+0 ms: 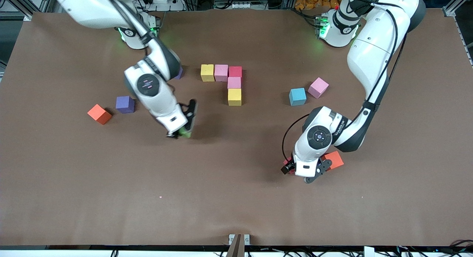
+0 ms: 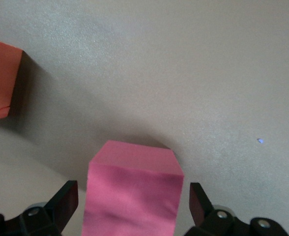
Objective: Form number 2 with 11 blocks
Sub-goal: 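Place the green cube below the yellow cube with the right gripper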
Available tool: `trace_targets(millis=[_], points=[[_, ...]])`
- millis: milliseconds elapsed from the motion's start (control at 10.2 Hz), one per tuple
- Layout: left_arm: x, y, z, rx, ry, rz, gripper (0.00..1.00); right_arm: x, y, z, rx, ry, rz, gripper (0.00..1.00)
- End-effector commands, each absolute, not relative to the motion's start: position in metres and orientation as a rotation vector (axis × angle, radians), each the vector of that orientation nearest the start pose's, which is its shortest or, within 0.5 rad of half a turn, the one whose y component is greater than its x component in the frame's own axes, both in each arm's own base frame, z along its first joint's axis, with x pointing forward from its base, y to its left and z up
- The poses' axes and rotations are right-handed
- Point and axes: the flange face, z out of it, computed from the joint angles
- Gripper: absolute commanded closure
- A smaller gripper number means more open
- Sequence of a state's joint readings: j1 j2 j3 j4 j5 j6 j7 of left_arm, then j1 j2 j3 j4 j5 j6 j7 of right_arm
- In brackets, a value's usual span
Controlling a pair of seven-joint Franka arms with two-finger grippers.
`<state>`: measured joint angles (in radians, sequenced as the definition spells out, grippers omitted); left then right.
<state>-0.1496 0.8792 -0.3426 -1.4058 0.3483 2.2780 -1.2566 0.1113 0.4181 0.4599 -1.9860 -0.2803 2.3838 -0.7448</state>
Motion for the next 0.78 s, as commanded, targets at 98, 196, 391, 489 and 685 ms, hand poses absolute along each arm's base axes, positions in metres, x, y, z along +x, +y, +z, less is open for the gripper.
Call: trace_targets(millis=[98,196,391,489,685], points=[[0.674,-0.298,0.196,-3.018,-0.972,-0.075,0.71,0.478,0.357,0.266,-2.296,-2.174,-0.024,0.72],[0.674,-0.298,0.196,-3.017,-0.972,-0.072,0.82,0.470,0.357,0.258,-2.292,-2.169,0.007,0.74],[0.679,-0.291,0.210,-3.013,-1.005,-0.084,0.86,0.446,0.373,0.241,-2.294,-2.131,0.046,0.74],[0.681,-0.287,0.223,-3.013,-1.046,-0.077,0.86,0.439,0.380,0.236,-2.278,-2.139,0.051,0.74],[0.681,-0.285,0.245,-3.004,-1.116,-0.022,0.86,0.429,0.394,0.230,-2.241,-2.162,0.050,0.74]])
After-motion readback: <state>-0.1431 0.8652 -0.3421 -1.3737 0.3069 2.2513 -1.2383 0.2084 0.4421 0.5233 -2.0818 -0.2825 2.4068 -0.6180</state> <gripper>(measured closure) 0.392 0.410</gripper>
